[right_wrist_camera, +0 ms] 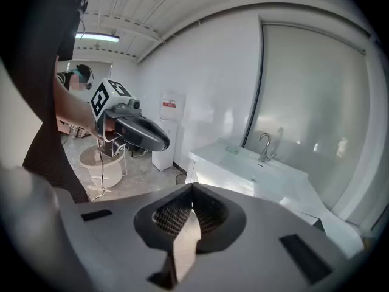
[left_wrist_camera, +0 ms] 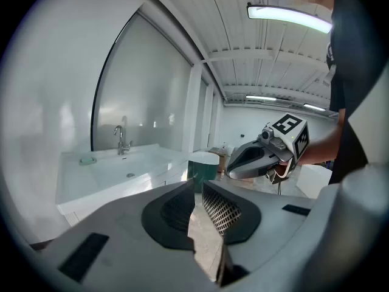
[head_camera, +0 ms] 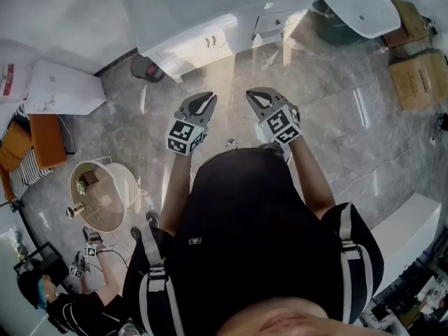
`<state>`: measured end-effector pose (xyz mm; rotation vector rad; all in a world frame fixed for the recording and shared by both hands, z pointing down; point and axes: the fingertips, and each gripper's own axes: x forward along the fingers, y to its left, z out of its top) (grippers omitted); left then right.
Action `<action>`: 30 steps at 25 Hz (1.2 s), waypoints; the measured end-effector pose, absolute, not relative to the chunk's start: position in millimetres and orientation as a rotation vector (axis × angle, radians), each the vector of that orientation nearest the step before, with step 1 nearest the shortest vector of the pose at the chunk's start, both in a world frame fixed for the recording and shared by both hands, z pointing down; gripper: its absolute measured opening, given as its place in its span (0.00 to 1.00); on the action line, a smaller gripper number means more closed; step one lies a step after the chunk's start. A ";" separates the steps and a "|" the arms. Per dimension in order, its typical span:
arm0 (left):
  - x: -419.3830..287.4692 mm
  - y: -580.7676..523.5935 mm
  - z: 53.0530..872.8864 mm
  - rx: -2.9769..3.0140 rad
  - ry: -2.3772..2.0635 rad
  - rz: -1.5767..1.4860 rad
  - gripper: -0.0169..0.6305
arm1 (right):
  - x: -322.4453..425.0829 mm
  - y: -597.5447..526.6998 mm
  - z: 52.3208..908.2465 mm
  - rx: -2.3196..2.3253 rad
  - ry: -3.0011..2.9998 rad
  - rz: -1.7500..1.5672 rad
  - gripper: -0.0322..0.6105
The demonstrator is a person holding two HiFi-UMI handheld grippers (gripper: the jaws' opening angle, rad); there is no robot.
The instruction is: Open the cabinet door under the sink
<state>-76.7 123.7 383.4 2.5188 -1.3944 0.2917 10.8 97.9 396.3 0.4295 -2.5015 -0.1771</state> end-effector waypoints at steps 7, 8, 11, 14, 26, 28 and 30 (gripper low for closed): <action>-76.7 128.4 385.7 2.514 -1.386 0.292 0.10 | 11.4 100.5 395.8 0.435 -2.495 -0.183 0.14; -76.4 128.5 386.2 2.514 -1.386 0.292 0.10 | 11.7 100.6 396.5 0.435 -2.495 -0.183 0.14; -74.9 128.1 386.8 2.512 -1.386 0.292 0.10 | 13.5 100.1 397.9 0.440 -2.497 -0.172 0.14; -75.0 128.2 387.2 2.505 -1.392 0.291 0.10 | 14.7 99.7 399.4 0.447 -2.492 -0.175 0.14; -61.4 124.6 387.6 2.451 -1.426 0.316 0.10 | 31.9 91.6 403.5 0.421 -2.504 -0.154 0.14; -56.4 123.1 386.4 2.434 -1.443 0.326 0.10 | 37.4 87.8 406.4 0.403 -2.511 -0.139 0.14; -50.5 121.1 384.0 2.417 -1.463 0.335 0.10 | 43.6 82.3 409.1 0.382 -2.517 -0.125 0.14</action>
